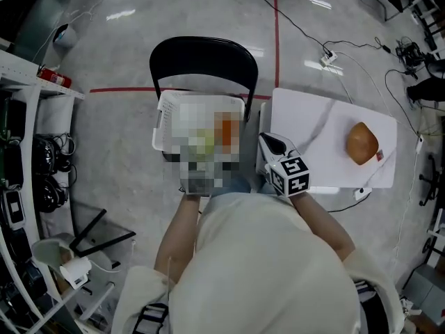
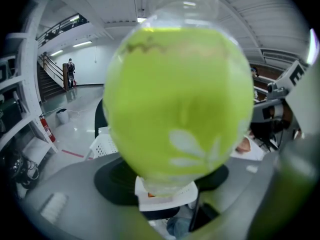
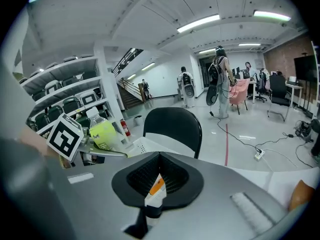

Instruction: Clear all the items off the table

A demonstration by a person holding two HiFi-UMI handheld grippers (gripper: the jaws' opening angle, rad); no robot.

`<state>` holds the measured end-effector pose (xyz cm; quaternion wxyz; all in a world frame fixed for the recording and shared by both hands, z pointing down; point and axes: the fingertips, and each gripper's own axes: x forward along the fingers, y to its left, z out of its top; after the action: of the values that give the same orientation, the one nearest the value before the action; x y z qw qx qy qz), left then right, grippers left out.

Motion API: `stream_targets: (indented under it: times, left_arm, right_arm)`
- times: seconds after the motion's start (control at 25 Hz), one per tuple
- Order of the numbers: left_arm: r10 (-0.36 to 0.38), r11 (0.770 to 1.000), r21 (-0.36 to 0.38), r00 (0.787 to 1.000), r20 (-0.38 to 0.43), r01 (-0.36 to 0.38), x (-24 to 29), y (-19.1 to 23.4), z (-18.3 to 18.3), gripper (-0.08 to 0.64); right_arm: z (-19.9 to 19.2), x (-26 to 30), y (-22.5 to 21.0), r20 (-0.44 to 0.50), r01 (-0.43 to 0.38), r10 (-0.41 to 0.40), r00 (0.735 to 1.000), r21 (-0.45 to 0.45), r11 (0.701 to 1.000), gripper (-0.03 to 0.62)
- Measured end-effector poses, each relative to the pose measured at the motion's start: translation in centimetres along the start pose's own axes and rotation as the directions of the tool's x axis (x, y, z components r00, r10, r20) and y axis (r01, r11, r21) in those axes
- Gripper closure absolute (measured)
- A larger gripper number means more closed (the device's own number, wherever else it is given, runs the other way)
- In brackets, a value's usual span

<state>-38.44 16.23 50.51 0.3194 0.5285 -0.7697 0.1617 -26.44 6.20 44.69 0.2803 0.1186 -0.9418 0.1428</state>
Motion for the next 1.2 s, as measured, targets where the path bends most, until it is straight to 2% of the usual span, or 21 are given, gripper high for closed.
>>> stream_targets:
  times: [0.36, 0.6, 1.2]
  left_arm:
    - [0.064, 0.997, -0.051, 0.998, -0.010, -0.065, -1.0, 4.6, -2.0, 0.267]
    - [0.066, 0.995, -0.072, 0.998, -0.025, -0.068, -0.2, 6.1, -2.5, 0.267]
    - [0.082, 0.990, -0.113, 0.995, -0.063, -0.089, 4.0, 8.6, -2.8, 0.264]
  right_arm:
    - [-0.1, 2.5, 2.3, -0.034, -0.032, 0.031, 0.999, -0.023, 0.999, 0.594]
    - [-0.6, 3.7, 3.2, -0.075, -0.054, 0.051, 0.996, -0.034, 0.998, 0.594]
    - [-2.4, 4.7, 2.5, -0.155, -0.043, 0.040, 0.987, -0.014, 0.999, 0.594]
